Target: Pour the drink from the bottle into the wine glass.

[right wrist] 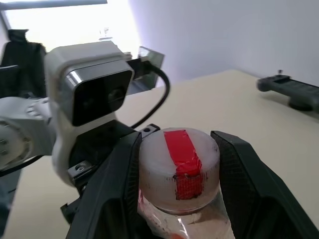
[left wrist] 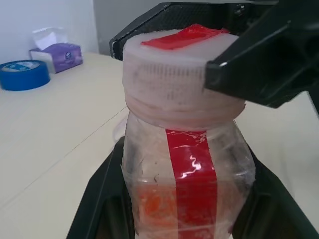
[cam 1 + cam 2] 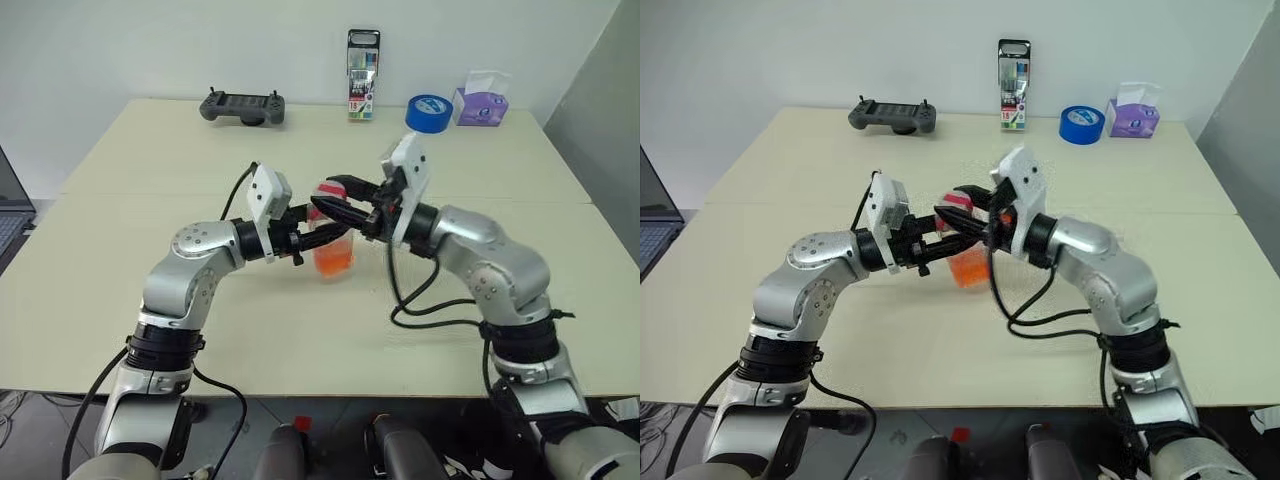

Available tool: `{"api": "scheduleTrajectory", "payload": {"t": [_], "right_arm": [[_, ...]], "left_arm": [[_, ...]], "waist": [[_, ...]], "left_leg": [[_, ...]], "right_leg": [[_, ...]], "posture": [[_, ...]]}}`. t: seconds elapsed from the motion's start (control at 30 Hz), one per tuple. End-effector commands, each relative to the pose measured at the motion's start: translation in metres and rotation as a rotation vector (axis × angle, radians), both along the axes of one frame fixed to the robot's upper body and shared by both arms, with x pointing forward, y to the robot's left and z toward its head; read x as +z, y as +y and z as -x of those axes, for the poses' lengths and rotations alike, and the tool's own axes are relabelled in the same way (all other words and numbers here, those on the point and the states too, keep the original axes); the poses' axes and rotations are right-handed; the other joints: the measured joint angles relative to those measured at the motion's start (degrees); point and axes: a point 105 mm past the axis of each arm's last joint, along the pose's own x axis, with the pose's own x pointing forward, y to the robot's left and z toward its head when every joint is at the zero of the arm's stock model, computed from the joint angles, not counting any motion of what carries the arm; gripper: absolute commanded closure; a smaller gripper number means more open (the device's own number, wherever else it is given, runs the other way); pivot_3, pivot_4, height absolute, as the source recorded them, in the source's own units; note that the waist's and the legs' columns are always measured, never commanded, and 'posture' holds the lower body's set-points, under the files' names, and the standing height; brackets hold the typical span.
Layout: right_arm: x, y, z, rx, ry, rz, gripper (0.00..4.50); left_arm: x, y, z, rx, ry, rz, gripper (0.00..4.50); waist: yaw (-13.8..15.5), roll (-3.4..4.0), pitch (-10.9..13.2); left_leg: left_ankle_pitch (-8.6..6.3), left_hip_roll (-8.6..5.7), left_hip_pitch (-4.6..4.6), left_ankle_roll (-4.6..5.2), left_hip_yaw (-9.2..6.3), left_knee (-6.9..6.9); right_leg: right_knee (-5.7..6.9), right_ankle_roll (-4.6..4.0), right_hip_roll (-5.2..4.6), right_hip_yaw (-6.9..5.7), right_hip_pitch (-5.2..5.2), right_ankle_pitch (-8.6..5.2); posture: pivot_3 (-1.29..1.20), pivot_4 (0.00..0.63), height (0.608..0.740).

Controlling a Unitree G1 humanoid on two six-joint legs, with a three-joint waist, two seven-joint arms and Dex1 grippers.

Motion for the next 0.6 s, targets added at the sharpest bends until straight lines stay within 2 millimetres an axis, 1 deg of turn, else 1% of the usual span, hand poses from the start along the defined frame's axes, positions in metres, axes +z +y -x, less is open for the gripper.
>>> {"api": "scheduleTrajectory", "payload": {"t": [0.03,0.13,0.2,0.27,0.33,0.43,0.47,0.53,0.6], "right_arm": [[0.014,0.004,0.027,0.271,-0.048,0.045,2.64],[0.013,-0.002,0.028,0.337,0.000,0.101,2.64],[0.014,-0.011,0.028,0.344,0.035,0.117,2.64],[0.015,-0.023,0.027,0.324,0.071,0.119,1.91],[0.015,-0.035,0.029,0.303,0.100,0.120,1.36],[0.014,-0.051,0.030,0.185,0.101,0.114,0.24],[0.013,-0.054,0.033,0.157,0.103,0.106,0.03],[0.013,-0.056,0.038,0.108,0.101,0.085,0.03],[0.012,-0.054,0.038,0.011,0.072,0.044,0.03]], "left_arm": [[0.032,-0.017,0.035,-0.235,-0.058,0.027,2.67],[0.038,-0.018,0.044,-0.304,-0.043,-0.002,2.67],[0.039,-0.018,0.045,-0.314,-0.052,-0.028,2.67],[0.038,-0.016,0.042,-0.300,-0.060,-0.050,2.67],[0.036,-0.012,0.038,-0.276,-0.067,-0.061,2.67],[0.033,-0.005,0.031,-0.228,-0.066,-0.064,2.67],[0.033,-0.003,0.028,-0.211,-0.065,-0.059,2.67],[0.032,-0.002,0.024,-0.188,-0.065,-0.054,2.67],[0.028,-0.001,0.019,-0.161,-0.069,-0.054,2.67]], "waist": [[0.0,0.00,0.0],[0.0,0.04,0.0],[0.0,0.05,0.0],[0.0,0.06,0.0],[0.1,0.07,0.0],[0.1,0.09,0.1],[0.1,0.09,0.1],[0.1,0.09,0.1],[0.0,0.10,0.1]], "left_leg": [[0.00,0.00,0.01,0.01,-0.01,-0.01],[-0.01,0.03,0.05,0.01,-0.07,-0.02],[0.00,0.03,0.05,0.01,-0.09,-0.01],[0.00,0.03,0.05,0.01,-0.09,-0.01],[0.00,0.06,0.00,0.01,-0.11,0.02],[0.00,0.05,-0.01,0.01,-0.08,0.01],[0.00,0.05,-0.02,0.01,-0.07,0.01],[0.00,0.06,-0.03,0.01,-0.07,0.01],[0.00,0.06,-0.02,0.01,-0.06,0.01]], "right_leg": [[0.00,0.00,0.00,-0.01,0.01,0.00],[0.03,0.00,0.06,-0.07,0.03,0.00],[0.04,0.00,0.24,-0.07,0.02,0.00],[0.05,0.00,0.26,-0.07,0.02,0.00],[0.03,0.00,0.26,-0.07,0.01,0.00],[0.01,0.00,0.20,-0.04,0.01,0.00],[0.00,0.00,0.20,-0.03,0.01,0.00],[0.01,0.00,0.20,-0.01,0.00,0.00],[0.04,0.01,0.20,0.03,0.00,0.00]], "posture": [[0.00,0.150,0.740],[0.00,0.150,0.740],[0.00,0.150,0.740],[0.00,0.150,0.740],[0.00,0.150,0.740],[0.00,0.150,0.740],[0.00,0.150,0.740],[0.00,0.150,0.740],[0.00,0.150,0.740]]}}
